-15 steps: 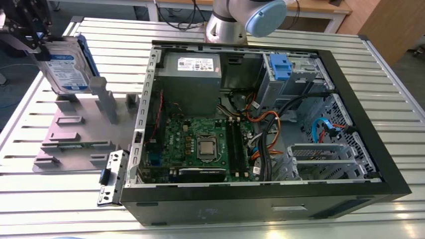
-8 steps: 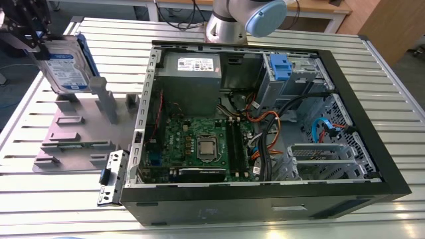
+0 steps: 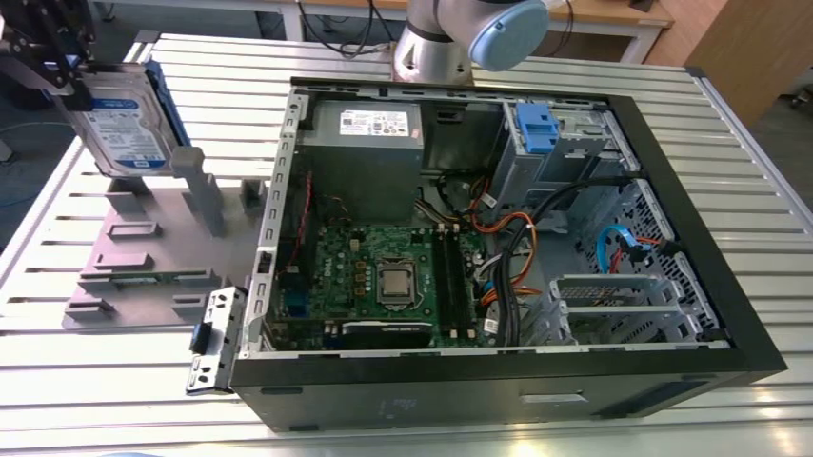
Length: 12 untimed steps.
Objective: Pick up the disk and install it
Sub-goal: 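Pick up the disk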
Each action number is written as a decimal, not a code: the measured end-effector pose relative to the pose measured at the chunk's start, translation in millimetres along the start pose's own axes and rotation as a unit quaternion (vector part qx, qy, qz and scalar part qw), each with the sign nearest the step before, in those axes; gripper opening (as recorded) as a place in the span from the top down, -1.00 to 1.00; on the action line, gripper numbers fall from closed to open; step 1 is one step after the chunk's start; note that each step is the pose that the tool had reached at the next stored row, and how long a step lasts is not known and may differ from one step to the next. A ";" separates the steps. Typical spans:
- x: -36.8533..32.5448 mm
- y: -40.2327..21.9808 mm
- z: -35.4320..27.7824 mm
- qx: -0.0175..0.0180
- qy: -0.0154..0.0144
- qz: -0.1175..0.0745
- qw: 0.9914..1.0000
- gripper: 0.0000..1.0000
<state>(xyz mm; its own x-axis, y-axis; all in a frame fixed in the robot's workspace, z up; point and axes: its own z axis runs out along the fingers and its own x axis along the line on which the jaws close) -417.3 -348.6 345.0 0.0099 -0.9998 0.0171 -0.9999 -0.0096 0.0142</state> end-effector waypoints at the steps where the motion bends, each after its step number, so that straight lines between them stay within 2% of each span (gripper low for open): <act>1: 0.0 0.0 -0.2 0.000 0.000 0.000 1.000 0.27; 7: 0.0 0.0 -1.0 0.000 0.000 0.000 1.000 0.27; 9: 0.1 0.1 -5.3 0.000 0.000 0.000 1.000 0.27; 12: 0.1 0.1 -5.9 0.000 0.000 0.000 1.000 0.27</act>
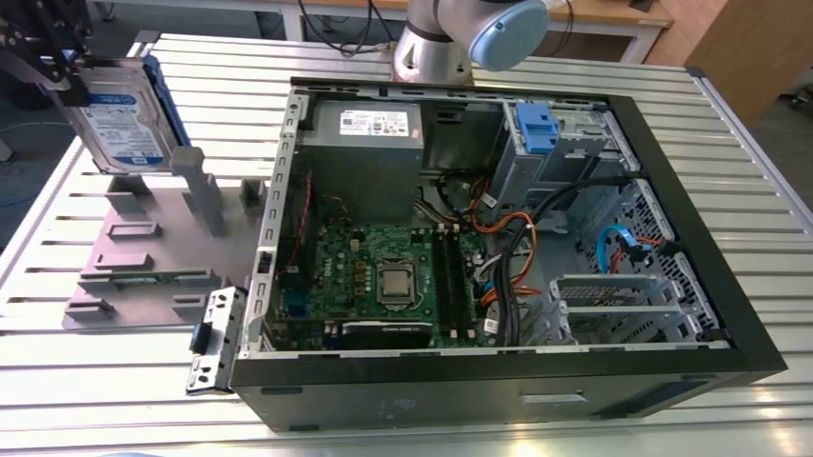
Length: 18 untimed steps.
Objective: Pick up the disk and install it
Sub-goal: 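Pick up the disk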
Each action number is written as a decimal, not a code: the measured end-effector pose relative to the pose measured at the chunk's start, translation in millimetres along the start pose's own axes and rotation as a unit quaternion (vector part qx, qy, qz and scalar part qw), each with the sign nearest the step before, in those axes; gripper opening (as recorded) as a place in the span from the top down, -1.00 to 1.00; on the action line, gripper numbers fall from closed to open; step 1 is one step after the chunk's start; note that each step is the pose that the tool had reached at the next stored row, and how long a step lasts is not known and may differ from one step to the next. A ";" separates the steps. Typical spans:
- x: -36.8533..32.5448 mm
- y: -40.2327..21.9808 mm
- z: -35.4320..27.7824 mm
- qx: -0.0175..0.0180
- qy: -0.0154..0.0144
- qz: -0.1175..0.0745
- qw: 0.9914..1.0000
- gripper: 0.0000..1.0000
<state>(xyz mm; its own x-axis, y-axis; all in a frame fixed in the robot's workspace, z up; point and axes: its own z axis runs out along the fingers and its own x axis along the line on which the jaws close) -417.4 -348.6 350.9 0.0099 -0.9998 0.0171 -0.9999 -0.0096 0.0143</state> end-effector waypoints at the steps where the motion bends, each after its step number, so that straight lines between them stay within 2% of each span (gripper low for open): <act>1: 0.0 0.0 -0.3 0.000 0.000 0.000 1.000 0.27; 8: 0.0 0.0 -1.8 0.000 0.000 0.000 1.000 0.27; 10: 0.1 0.1 -8.2 0.000 0.000 0.000 1.000 0.27; 14: 0.2 0.1 -9.0 0.000 0.000 0.000 1.000 0.27; 16: 0.3 0.2 -14.9 0.000 0.000 0.000 1.000 0.27; 18: 0.3 0.2 -15.1 0.000 0.000 0.000 1.000 0.27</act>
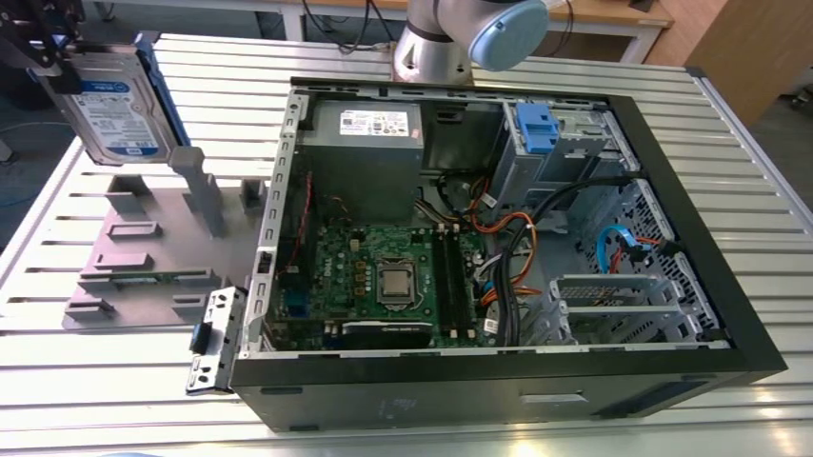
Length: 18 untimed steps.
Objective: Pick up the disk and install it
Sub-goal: 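Pick up the disk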
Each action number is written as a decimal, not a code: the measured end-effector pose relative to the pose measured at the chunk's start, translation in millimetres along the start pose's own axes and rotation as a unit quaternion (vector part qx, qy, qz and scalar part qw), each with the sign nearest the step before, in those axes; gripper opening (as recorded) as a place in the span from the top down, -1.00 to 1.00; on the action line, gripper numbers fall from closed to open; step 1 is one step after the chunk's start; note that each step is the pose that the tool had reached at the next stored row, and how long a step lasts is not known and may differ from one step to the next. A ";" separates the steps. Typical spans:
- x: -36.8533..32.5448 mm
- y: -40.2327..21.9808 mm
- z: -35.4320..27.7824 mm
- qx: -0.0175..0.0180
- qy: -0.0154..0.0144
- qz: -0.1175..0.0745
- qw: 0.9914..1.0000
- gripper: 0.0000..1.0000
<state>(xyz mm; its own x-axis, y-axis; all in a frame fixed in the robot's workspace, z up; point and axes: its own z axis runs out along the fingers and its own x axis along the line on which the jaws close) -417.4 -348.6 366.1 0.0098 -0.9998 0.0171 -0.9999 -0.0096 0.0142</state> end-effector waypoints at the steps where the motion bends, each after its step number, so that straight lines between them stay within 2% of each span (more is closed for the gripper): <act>1: 0.0 0.0 -0.2 0.000 0.000 0.000 1.000 0.27; 18: 0.1 0.1 -3.8 0.000 0.000 0.000 1.000 0.27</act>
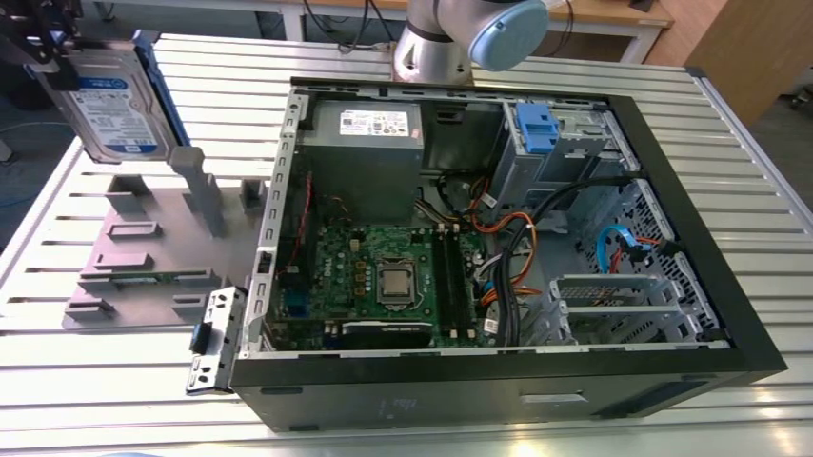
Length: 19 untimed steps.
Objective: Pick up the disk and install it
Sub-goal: 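Pick up the disk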
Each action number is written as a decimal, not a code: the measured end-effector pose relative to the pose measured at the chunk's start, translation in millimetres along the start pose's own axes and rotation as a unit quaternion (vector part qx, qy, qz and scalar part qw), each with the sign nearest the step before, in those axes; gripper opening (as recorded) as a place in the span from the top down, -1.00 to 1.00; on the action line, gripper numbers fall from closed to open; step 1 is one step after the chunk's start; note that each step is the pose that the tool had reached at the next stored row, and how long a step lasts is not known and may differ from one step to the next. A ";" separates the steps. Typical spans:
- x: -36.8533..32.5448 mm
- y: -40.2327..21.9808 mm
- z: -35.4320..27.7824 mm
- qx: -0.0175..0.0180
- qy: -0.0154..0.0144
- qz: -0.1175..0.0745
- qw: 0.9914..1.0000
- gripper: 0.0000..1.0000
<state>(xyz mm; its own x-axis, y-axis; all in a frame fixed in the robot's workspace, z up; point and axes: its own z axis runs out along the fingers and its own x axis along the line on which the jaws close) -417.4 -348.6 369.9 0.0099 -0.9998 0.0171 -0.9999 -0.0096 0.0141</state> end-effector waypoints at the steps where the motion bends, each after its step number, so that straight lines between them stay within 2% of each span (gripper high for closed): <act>1: 0.0 0.0 -0.5 0.000 0.000 0.000 1.000 0.27; 5: 0.0 0.0 -1.1 0.000 0.000 0.000 1.000 0.27; 7: 0.1 0.1 -4.7 0.000 0.000 0.000 1.000 0.27; 19: 0.1 0.1 -6.8 0.000 0.000 0.000 1.000 0.27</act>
<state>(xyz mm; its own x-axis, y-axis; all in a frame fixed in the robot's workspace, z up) -417.4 -348.6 376.7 0.0099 -0.9998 0.0172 -0.9999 -0.0096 0.0143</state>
